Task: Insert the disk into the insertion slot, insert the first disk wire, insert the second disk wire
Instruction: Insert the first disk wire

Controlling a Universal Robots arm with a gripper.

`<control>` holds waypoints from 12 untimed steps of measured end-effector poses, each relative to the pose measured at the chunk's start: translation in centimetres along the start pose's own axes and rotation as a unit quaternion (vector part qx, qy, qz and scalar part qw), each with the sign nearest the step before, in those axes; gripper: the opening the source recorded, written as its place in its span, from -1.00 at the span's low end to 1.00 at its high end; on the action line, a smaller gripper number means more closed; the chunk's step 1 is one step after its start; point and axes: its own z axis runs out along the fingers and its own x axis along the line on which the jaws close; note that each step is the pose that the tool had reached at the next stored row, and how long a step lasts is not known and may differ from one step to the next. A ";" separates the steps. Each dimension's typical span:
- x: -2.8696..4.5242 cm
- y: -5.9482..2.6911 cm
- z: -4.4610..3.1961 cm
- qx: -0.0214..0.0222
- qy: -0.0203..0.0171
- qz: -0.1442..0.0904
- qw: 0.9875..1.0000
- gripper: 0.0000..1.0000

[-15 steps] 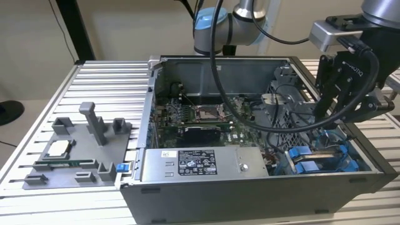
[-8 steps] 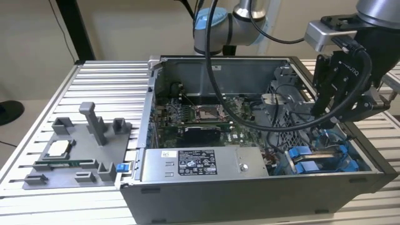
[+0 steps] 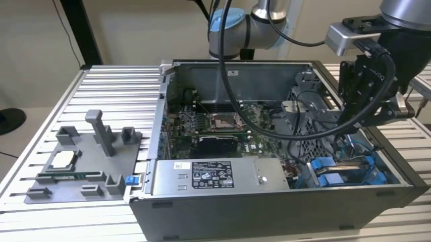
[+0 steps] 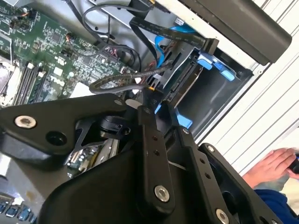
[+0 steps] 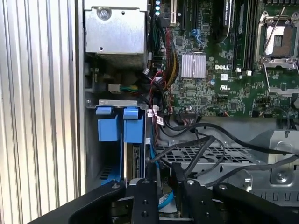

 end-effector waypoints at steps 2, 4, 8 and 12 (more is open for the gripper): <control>-0.01 0.00 0.01 0.005 0.000 0.000 1.000 1.00; -0.03 -0.01 0.00 0.007 0.000 -0.001 1.000 1.00; -0.04 0.01 -0.02 0.011 0.000 -0.001 1.000 1.00; -0.09 0.02 0.02 0.012 0.000 -0.001 1.000 1.00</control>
